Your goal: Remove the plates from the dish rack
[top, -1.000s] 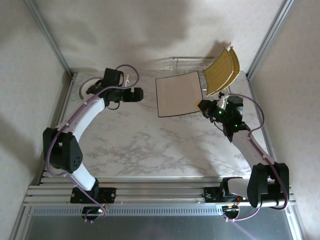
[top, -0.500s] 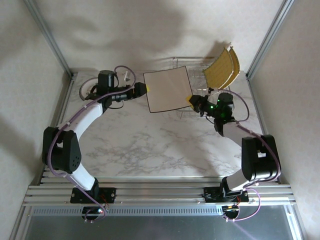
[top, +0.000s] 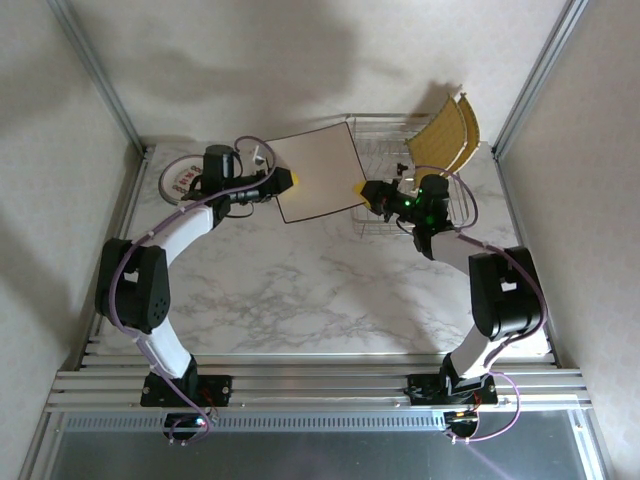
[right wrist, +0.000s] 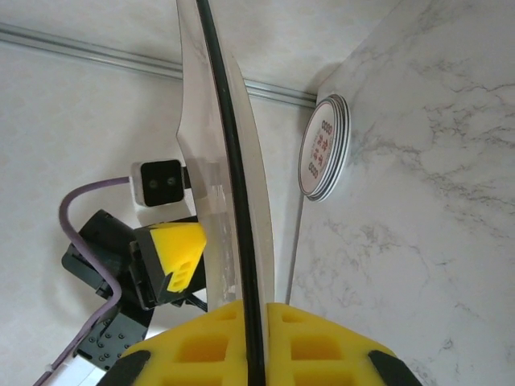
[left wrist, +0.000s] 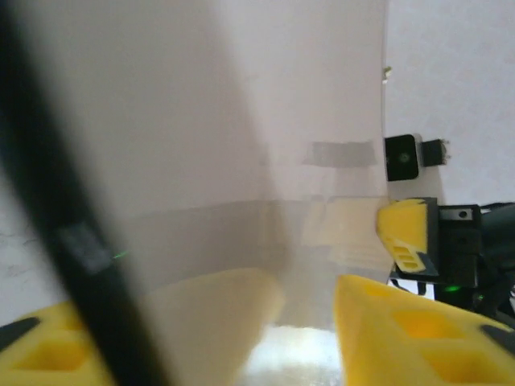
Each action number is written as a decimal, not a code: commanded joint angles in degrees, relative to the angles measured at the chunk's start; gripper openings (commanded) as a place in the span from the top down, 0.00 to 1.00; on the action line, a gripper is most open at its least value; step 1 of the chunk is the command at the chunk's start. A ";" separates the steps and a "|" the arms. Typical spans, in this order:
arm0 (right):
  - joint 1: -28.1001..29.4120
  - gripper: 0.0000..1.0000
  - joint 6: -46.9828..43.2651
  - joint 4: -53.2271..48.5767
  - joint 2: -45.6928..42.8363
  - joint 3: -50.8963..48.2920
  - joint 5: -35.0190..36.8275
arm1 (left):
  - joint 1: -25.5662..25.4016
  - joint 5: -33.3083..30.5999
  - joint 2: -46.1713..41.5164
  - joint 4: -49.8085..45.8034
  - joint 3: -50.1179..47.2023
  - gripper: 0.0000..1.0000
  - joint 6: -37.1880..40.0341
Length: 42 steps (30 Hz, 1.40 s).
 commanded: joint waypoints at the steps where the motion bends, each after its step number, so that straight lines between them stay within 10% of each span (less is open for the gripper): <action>1: 0.38 1.00 0.57 10.04 -0.81 4.34 -1.68 | 0.60 2.36 -0.03 4.77 -0.69 0.62 -1.68; 11: 0.91 1.00 0.68 9.53 1.02 5.85 -2.00 | 0.76 2.71 0.05 4.87 -0.40 1.00 -2.36; 15: 1.40 0.97 -3.33 3.12 0.40 6.67 -0.24 | 0.77 2.32 -0.01 6.11 -0.08 1.00 -3.61; 19: 1.63 0.42 -10.06 -7.45 -1.38 8.99 2.05 | 0.78 1.94 -0.21 10.39 -1.20 1.00 -7.28; 28: 1.65 0.03 -25.39 -38.75 -4.50 18.94 11.49 | 1.22 2.30 -1.23 20.34 -3.80 1.00 -13.94; 37: 1.47 0.01 -42.43 -70.85 -7.46 30.12 32.60 | 2.72 -1.38 -7.35 22.75 -6.81 1.00 -16.87; 42: 1.01 0.01 -49.17 -81.87 -10.84 33.10 42.49 | 3.29 -15.09 -14.59 18.49 -11.39 1.00 -16.08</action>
